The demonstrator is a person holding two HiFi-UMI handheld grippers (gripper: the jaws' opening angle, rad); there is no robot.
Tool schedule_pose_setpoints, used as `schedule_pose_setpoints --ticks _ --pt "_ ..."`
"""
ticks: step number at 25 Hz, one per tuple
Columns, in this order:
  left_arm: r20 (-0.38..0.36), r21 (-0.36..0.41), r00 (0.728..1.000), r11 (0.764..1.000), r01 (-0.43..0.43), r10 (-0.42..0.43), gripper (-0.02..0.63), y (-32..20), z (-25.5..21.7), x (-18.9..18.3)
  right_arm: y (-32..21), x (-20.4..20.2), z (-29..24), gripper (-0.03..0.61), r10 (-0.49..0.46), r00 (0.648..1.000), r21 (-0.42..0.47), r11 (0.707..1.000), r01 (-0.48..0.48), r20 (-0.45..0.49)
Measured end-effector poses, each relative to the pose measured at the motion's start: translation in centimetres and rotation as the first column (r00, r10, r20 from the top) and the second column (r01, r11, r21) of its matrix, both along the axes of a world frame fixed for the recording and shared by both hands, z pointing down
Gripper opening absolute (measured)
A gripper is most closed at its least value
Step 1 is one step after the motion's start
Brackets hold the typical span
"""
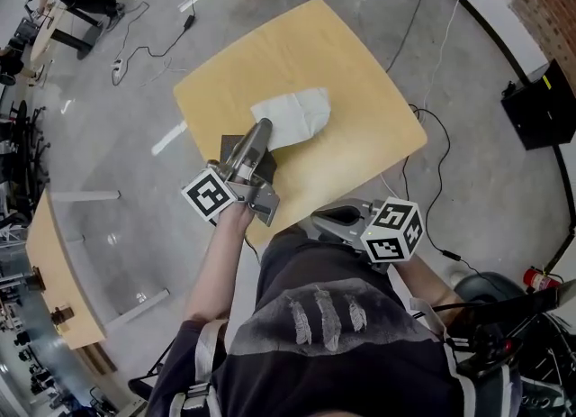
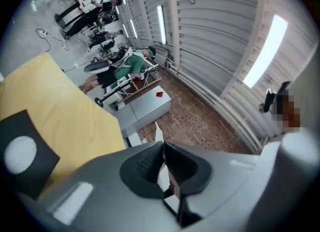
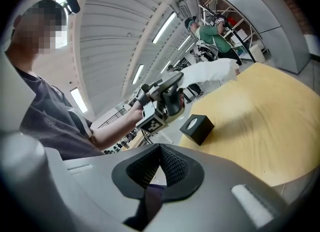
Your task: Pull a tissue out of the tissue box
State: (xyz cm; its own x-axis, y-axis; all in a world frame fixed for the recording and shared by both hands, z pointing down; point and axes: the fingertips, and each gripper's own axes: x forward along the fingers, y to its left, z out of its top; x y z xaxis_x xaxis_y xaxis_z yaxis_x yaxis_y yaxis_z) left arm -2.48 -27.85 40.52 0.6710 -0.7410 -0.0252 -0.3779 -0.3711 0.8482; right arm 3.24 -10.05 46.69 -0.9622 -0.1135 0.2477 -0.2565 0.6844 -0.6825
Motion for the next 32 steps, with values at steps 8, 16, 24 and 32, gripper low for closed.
schedule_pose_setpoints --ticks 8,16,24,32 --pt "0.167 -0.227 0.986 0.972 0.057 -0.019 0.006 4.8 14.2 1.0 0.8 0.3 1.7 -0.002 -0.061 0.997 -0.040 0.997 0.059 -0.052" --pt "0.255 -0.382 0.966 0.914 0.140 -0.041 0.006 7.9 21.5 -0.9 0.7 -0.2 1.7 -0.002 -0.094 0.993 -0.048 0.995 0.091 -0.069" --pt "0.431 -0.410 0.900 0.873 0.263 -0.068 0.013 7.7 23.5 -3.9 0.3 -0.4 1.6 -0.002 -0.097 0.993 -0.053 0.994 0.093 -0.072" --pt "0.476 -0.441 0.878 0.879 0.181 0.058 0.301 8.4 23.9 -2.4 -0.4 0.2 1.8 -0.002 -0.092 0.993 -0.051 0.995 0.089 -0.068"
